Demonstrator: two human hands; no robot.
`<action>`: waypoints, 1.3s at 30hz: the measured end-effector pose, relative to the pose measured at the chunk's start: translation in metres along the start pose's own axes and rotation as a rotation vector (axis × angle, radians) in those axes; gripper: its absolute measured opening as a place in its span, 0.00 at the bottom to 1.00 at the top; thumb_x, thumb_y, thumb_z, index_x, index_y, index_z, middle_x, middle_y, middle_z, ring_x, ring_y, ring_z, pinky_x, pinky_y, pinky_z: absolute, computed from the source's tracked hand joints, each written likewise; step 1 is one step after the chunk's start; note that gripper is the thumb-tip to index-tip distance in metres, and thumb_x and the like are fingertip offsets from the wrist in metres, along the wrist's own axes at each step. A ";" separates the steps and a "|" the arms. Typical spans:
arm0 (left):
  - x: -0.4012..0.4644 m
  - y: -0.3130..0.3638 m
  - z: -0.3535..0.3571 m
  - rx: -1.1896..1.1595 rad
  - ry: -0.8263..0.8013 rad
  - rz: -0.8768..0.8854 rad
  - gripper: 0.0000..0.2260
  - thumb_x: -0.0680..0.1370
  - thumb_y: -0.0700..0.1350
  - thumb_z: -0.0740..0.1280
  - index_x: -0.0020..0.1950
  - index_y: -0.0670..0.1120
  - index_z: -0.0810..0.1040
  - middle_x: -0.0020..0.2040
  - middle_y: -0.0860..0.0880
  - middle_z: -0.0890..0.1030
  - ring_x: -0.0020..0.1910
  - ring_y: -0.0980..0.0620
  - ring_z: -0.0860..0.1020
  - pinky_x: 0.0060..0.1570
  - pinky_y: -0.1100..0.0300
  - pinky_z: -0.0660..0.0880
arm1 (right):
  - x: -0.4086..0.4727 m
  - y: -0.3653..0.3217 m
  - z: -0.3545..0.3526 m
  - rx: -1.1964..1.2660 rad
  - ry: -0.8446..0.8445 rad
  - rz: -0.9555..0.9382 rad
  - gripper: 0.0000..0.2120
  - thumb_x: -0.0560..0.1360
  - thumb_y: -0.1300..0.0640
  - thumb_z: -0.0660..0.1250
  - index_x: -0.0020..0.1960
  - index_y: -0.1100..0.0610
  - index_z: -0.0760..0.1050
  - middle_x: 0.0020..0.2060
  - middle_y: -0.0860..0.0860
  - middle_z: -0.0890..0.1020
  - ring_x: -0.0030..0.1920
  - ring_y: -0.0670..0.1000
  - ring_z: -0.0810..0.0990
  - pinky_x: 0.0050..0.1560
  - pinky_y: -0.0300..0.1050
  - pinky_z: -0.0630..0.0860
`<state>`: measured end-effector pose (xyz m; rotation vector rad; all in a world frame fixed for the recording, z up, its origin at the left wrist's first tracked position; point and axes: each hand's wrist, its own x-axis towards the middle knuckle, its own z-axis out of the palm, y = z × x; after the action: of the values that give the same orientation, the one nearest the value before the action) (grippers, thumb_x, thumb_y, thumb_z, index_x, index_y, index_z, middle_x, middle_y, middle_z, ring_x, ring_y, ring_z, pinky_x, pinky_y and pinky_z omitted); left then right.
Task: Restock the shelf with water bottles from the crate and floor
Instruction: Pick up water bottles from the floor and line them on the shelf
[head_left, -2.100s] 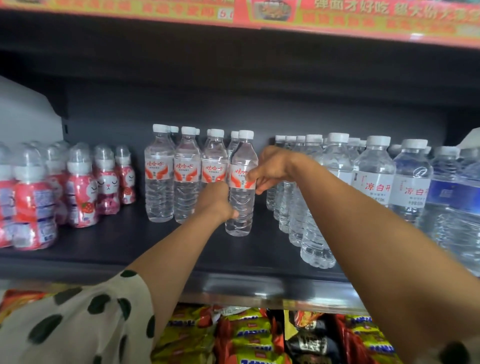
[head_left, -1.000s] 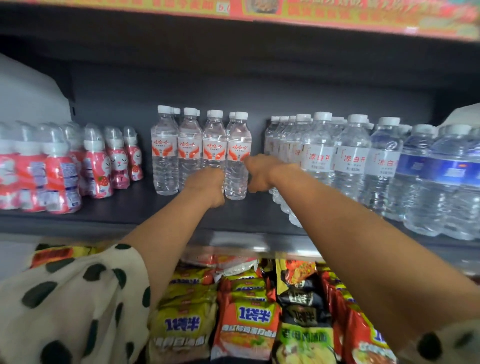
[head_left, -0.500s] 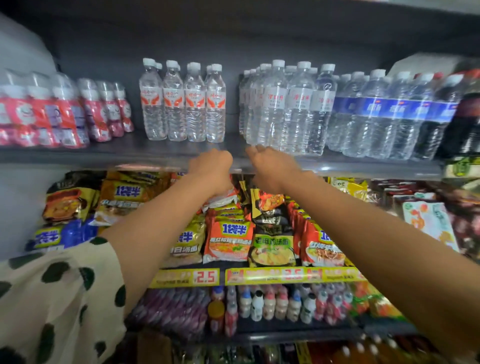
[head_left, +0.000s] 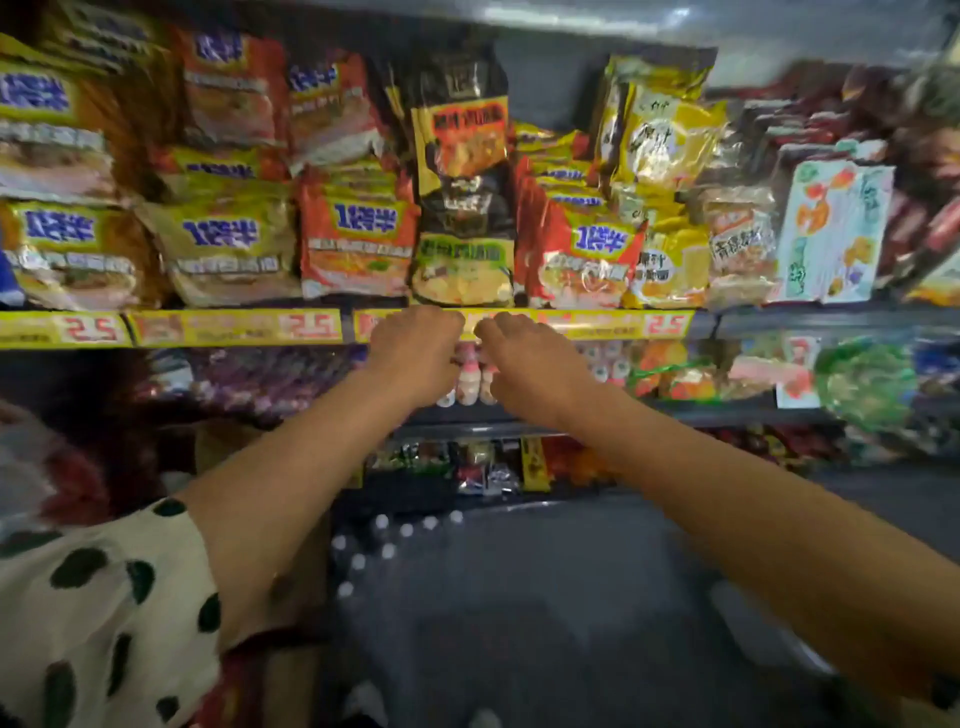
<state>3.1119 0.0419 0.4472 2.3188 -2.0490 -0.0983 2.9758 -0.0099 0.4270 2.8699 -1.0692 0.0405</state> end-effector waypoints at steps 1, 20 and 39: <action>0.002 0.004 0.022 -0.020 -0.030 0.005 0.13 0.75 0.46 0.68 0.59 0.47 0.75 0.57 0.43 0.78 0.58 0.41 0.76 0.47 0.51 0.73 | -0.004 0.004 0.022 0.041 -0.018 -0.004 0.25 0.72 0.63 0.65 0.68 0.62 0.65 0.59 0.60 0.73 0.59 0.62 0.72 0.44 0.51 0.68; 0.043 -0.061 0.542 -0.156 -0.479 -0.138 0.20 0.76 0.42 0.67 0.68 0.47 0.72 0.65 0.44 0.75 0.64 0.41 0.73 0.60 0.49 0.71 | 0.017 -0.019 0.571 0.248 -0.547 0.171 0.31 0.75 0.61 0.63 0.75 0.57 0.55 0.69 0.58 0.67 0.67 0.60 0.69 0.63 0.50 0.68; 0.051 -0.095 0.664 -0.252 -0.468 -0.169 0.22 0.76 0.41 0.68 0.69 0.45 0.70 0.68 0.45 0.73 0.67 0.45 0.71 0.64 0.53 0.70 | 0.056 -0.022 0.696 0.118 -0.610 0.081 0.26 0.79 0.61 0.60 0.75 0.56 0.58 0.63 0.61 0.72 0.61 0.62 0.75 0.57 0.53 0.73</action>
<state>3.1610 0.0085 -0.2234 2.4666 -1.8546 -0.9277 3.0303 -0.0874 -0.2648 3.0134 -1.2964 -0.8408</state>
